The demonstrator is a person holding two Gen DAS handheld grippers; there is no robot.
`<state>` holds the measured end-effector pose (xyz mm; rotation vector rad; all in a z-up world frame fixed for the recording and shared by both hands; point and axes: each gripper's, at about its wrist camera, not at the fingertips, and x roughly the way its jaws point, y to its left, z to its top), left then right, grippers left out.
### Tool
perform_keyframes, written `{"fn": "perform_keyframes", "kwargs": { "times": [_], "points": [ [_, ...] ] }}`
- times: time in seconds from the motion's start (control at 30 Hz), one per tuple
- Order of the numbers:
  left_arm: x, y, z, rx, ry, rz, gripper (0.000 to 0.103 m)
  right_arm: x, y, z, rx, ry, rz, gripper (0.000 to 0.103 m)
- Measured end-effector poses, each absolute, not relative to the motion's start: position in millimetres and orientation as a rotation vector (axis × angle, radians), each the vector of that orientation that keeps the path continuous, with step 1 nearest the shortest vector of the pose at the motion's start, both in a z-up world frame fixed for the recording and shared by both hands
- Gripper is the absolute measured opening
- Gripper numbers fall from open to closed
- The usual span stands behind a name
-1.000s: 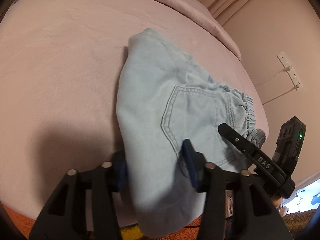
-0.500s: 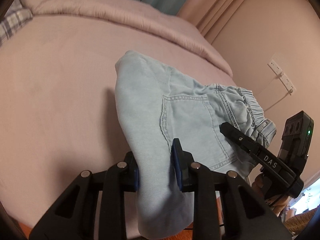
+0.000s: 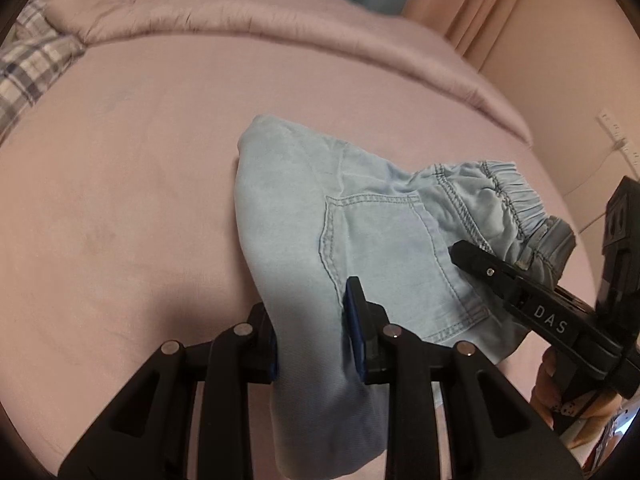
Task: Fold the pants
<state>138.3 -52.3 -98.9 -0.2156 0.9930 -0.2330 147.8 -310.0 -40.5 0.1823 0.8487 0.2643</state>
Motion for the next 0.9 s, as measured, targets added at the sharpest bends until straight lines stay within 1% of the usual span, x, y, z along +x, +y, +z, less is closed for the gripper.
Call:
{"fn": "perform_keyframes", "kwargs": {
  "times": [0.03,0.07,0.1,0.17,0.2,0.23,0.3,0.43,0.47,0.5,0.53,0.6,0.63,0.67,0.7,0.73,0.77,0.8,0.83,0.87,0.9],
  "points": [
    [139.2,-51.3,-107.0,-0.213,1.018,-0.223,0.029,149.8,-307.0,-46.6,0.170,0.868,0.247,0.031],
    [138.2,-50.3,-116.2,-0.203,1.040,-0.209,0.032,151.7,-304.6,-53.1,0.164,0.893,0.234,0.031],
    [136.3,-51.1,-119.9,-0.193,1.040,-0.195,0.036,153.6,-305.0,-58.0,0.160,0.916,0.220,0.032],
    [129.8,-52.9,-123.0,-0.178,1.022,-0.174,0.038,152.2,-307.1,-65.7,0.155,0.934,0.205,0.035],
    [127.7,-54.4,-122.2,-0.173,1.017,-0.170,0.039,150.4,-309.8,-68.4,0.159,0.938,0.201,0.037],
    [126.8,-54.7,-121.7,-0.172,1.015,-0.166,0.039,148.9,-311.8,-70.6,0.164,0.942,0.197,0.037],
    [127.1,-53.8,-119.5,-0.179,1.020,-0.167,0.039,147.3,-317.1,-74.6,0.180,0.955,0.185,0.043],
    [121.6,-46.2,-111.8,-0.192,1.027,-0.177,0.040,140.6,-326.6,-74.6,0.215,0.961,0.191,0.046],
    [115.0,-41.7,-107.8,-0.198,1.024,-0.176,0.040,139.0,-328.6,-73.4,0.214,0.961,0.189,0.049],
    [111.5,-42.3,-104.3,-0.202,1.019,-0.173,0.042,135.8,-329.6,-70.6,0.208,0.957,0.182,0.053],
    [106.8,-39.7,-97.5,-0.205,1.008,-0.170,0.043,135.6,-330.3,-68.0,0.200,0.952,0.174,0.053],
    [97.9,-35.5,-83.0,-0.211,0.970,-0.173,0.056,131.9,-332.4,-60.4,0.181,0.935,0.164,0.053],
    [93.8,-34.5,-74.8,-0.213,0.944,-0.173,0.060,128.9,-333.6,-57.2,0.178,0.925,0.159,0.053],
    [86.7,-31.7,-63.4,-0.216,0.905,-0.173,0.067,123.6,-336.2,-50.0,0.180,0.907,0.154,0.054],
    [80.9,-29.4,-55.3,-0.219,0.878,-0.173,0.072,121.2,-337.2,-44.7,0.185,0.893,0.152,0.060],
    [77.7,-29.2,-47.0,-0.222,0.852,-0.173,0.075,119.1,-336.9,-39.1,0.190,0.879,0.153,0.065],
    [70.1,-27.0,-36.8,-0.224,0.821,-0.175,0.081,114.1,-338.4,-32.6,0.197,0.858,0.158,0.074],
    [66.0,-27.3,-30.5,-0.225,0.801,-0.178,0.085,106.9,-339.7,-23.5,0.202,0.824,0.167,0.077],
    [58.6,-26.2,-22.5,-0.222,0.774,-0.183,0.088,100.1,-339.0,-15.8,0.201,0.796,0.175,0.077],
    [57.1,-29.3,-18.0,-0.213,0.758,-0.185,0.093,92.5,-338.9,-6.7,0.194,0.769,0.183,0.078],
    [55.1,-31.7,-13.8,-0.199,0.744,-0.182,0.095,87.2,-337.9,-0.4,0.187,0.751,0.185,0.080]
  ]
}}
